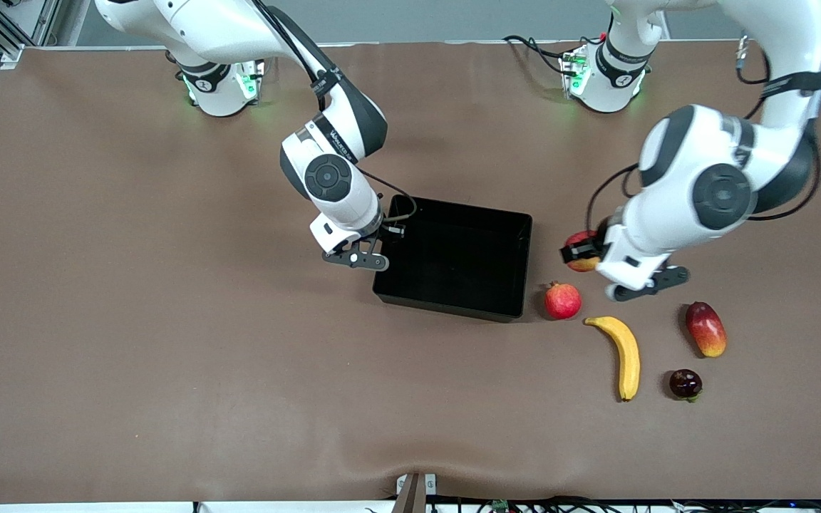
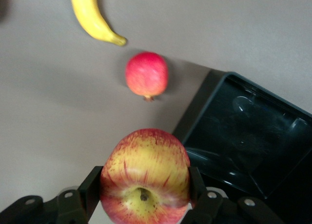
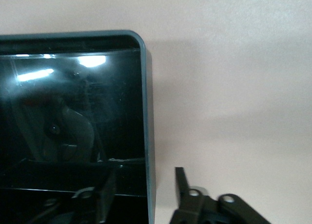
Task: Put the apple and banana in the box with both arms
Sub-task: 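Push the black box toward the fruit with the right gripper, then lower the apple into the box with the left gripper while the right gripper withdraws, then grasp the yellow banana with the left gripper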
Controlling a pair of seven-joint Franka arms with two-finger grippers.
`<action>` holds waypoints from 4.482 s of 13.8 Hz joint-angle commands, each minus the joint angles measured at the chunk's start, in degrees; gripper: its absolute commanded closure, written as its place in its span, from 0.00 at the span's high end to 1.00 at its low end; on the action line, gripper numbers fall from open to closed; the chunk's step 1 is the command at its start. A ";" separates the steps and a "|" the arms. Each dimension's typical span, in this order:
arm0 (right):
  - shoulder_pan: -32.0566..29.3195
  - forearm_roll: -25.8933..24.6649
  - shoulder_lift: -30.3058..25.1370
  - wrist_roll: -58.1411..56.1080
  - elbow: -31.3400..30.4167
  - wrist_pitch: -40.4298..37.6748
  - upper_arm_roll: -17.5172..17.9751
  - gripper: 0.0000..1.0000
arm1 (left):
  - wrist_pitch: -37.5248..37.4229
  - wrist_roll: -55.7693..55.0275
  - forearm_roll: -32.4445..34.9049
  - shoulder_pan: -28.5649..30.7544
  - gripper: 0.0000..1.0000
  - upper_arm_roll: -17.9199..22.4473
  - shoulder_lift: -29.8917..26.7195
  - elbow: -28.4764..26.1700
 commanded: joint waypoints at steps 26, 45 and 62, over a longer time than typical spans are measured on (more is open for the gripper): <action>-40.40 -7.27 -28.11 -47.73 2.90 -31.91 -0.90 1.00 | 20.67 -19.15 4.28 -12.82 1.00 0.76 15.22 -3.41; -42.95 -7.37 -29.08 -37.97 14.87 -49.50 -1.16 1.00 | 23.53 3.52 14.83 13.81 1.00 0.84 23.36 7.66; -42.51 -9.12 -31.63 -39.73 14.25 -49.50 -1.60 1.00 | 23.04 6.16 17.64 13.20 0.00 0.93 20.49 7.75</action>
